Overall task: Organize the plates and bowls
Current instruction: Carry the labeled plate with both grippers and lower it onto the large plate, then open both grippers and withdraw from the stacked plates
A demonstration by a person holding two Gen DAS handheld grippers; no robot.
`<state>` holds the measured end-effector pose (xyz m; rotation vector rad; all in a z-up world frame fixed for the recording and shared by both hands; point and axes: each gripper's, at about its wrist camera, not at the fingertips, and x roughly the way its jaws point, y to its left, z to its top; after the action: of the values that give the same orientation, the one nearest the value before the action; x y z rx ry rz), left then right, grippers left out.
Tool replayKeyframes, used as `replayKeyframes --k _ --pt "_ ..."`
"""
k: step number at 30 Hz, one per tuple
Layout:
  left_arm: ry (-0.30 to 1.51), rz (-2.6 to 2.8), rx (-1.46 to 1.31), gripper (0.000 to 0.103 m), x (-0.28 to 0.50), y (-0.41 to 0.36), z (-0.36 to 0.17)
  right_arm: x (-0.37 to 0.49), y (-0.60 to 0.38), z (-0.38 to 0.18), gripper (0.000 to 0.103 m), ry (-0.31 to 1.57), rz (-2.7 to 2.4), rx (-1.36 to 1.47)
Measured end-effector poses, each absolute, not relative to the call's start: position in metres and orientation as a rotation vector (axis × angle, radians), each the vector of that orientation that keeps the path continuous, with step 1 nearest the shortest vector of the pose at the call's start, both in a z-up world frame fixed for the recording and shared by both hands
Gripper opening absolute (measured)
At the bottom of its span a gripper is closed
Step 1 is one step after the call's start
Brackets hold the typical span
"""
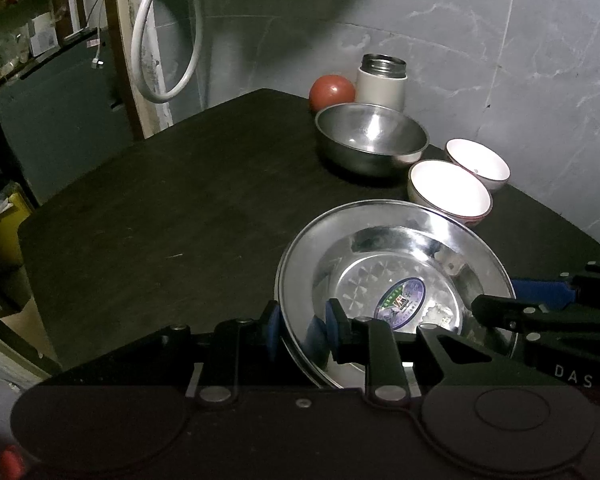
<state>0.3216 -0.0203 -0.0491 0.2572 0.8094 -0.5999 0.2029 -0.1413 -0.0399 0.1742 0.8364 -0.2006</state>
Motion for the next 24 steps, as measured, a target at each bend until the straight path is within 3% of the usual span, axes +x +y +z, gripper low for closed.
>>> replayKeyframes --k 17,19,22,24 --pt "0.808 -0.591 0.263 0.028 0.320 -0.017 -0.051 0.205 -0.134 -0.041 0.041 0.835 -0.196 0.126" --pt "0.805 -0.588 0.254 0.032 0.320 -0.015 -0.050 0.205 -0.133 -0.041 0.051 0.832 -0.198 0.119" --pt "0.797 -0.580 0.229 0.048 0.320 -0.011 -0.047 0.204 -0.133 -0.040 0.059 0.823 -0.201 0.115" --pt "0.789 -0.574 0.214 0.067 0.321 -0.008 -0.043 0.203 -0.134 -0.039 0.071 0.816 -0.206 0.118"
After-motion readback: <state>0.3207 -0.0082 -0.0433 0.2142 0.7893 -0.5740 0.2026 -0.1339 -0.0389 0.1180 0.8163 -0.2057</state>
